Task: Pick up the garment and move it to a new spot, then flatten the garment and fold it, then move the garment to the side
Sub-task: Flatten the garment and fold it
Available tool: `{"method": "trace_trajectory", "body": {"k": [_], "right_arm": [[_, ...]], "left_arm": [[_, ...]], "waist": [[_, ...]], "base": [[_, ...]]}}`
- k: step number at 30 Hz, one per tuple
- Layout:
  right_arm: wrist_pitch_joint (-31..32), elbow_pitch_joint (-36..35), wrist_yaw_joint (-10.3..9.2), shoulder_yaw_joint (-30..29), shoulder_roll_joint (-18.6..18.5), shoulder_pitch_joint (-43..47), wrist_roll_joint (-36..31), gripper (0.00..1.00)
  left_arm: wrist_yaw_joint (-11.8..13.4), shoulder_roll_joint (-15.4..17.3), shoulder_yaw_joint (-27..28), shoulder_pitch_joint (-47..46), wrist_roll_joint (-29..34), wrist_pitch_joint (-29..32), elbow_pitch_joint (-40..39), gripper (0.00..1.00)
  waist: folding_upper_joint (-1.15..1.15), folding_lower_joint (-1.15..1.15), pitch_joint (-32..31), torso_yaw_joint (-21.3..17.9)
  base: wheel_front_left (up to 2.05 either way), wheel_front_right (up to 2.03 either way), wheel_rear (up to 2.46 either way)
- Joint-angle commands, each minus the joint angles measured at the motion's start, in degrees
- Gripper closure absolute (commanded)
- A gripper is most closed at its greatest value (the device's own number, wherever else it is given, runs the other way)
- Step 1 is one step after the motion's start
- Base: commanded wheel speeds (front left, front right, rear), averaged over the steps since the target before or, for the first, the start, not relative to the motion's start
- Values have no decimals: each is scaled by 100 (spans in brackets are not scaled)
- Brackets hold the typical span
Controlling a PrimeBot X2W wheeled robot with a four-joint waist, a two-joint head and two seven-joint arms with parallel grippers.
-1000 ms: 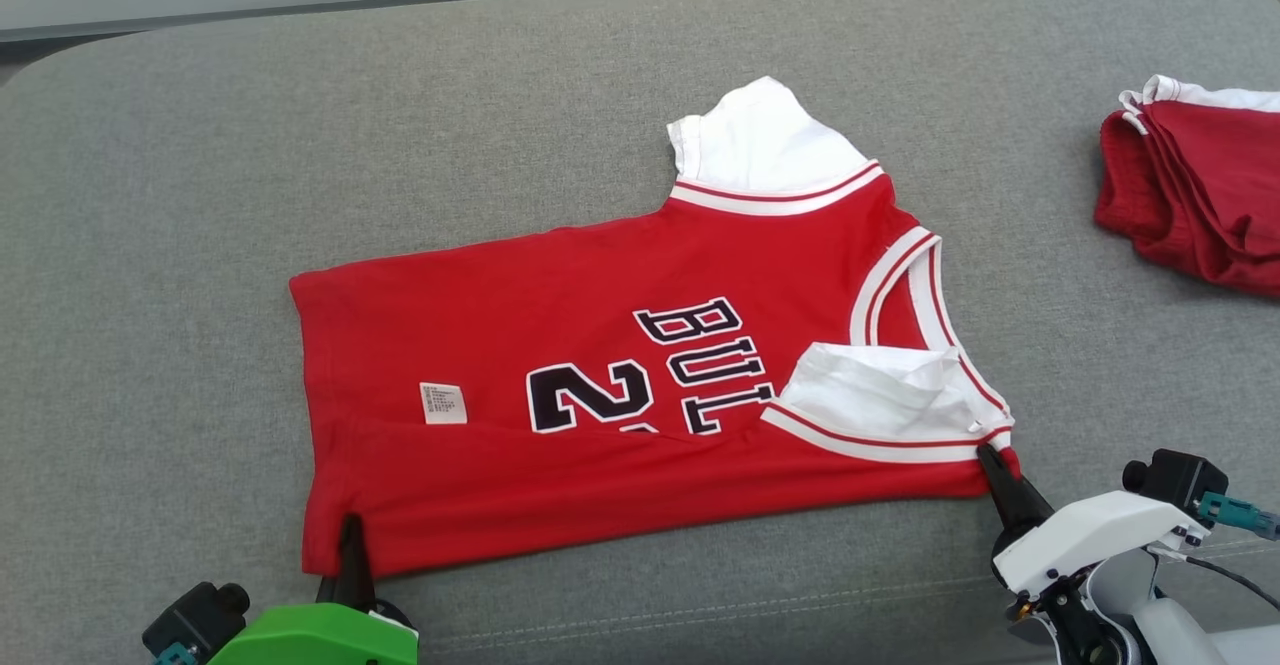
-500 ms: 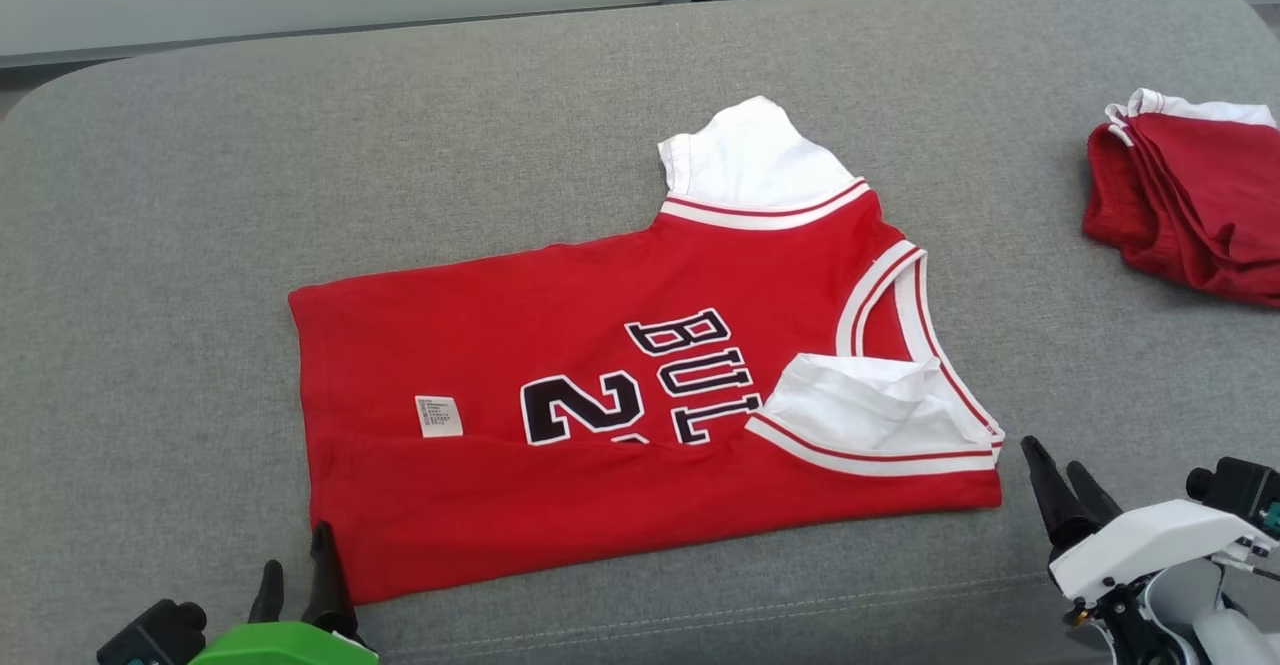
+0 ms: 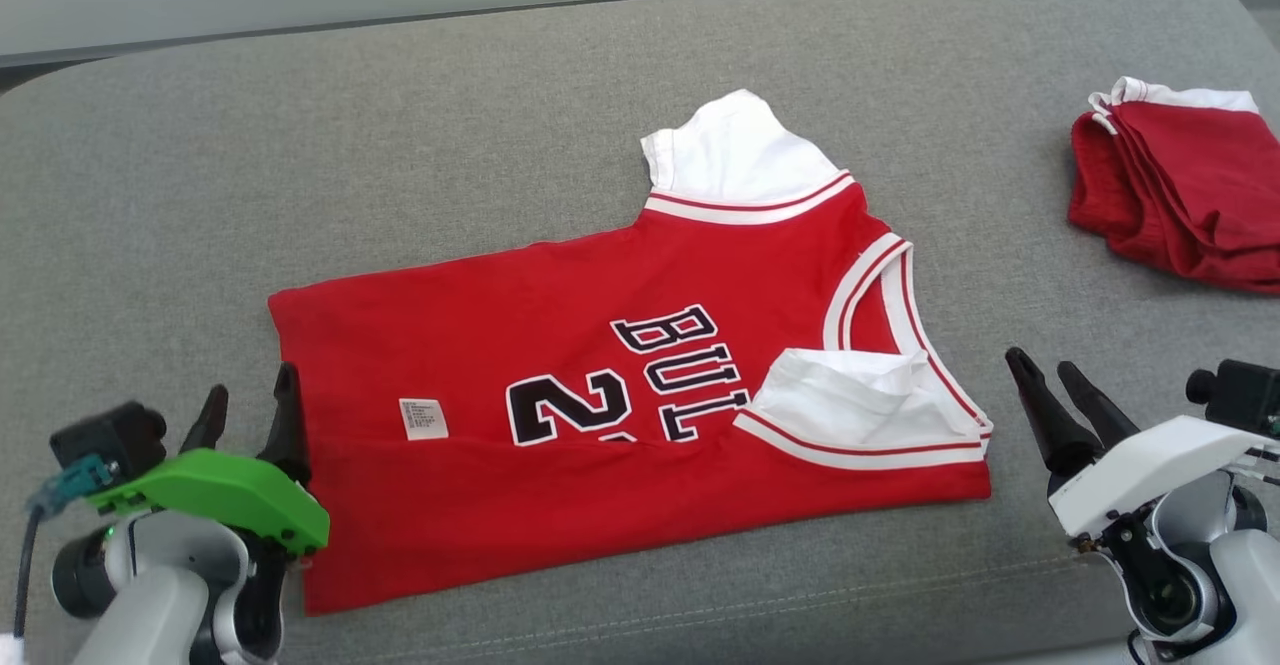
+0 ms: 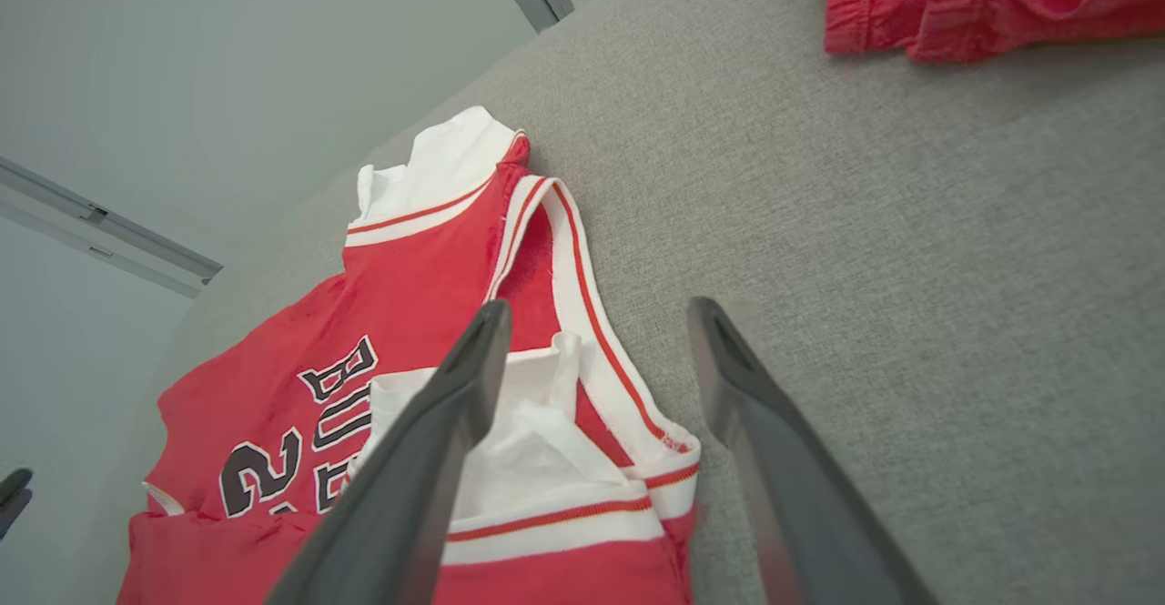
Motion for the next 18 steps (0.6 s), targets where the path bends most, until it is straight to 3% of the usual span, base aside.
{"method": "trace_trajectory", "body": {"k": [1, 18], "right_arm": [[48, -50, 0, 32, -16, -104, -38, 0], [215, -347, 0, 687, -239, -906, 69, 0]], "left_arm": [[-12, 52, -50, -186, 65, 80, 77, 0], [-189, 208, -210, -1908, 109, 921, 1822, 0]], "waist": [[0, 0, 105, -47], [0, 0, 906, -436]], "base": [[0, 0, 0], [0, 0, 0]]}}
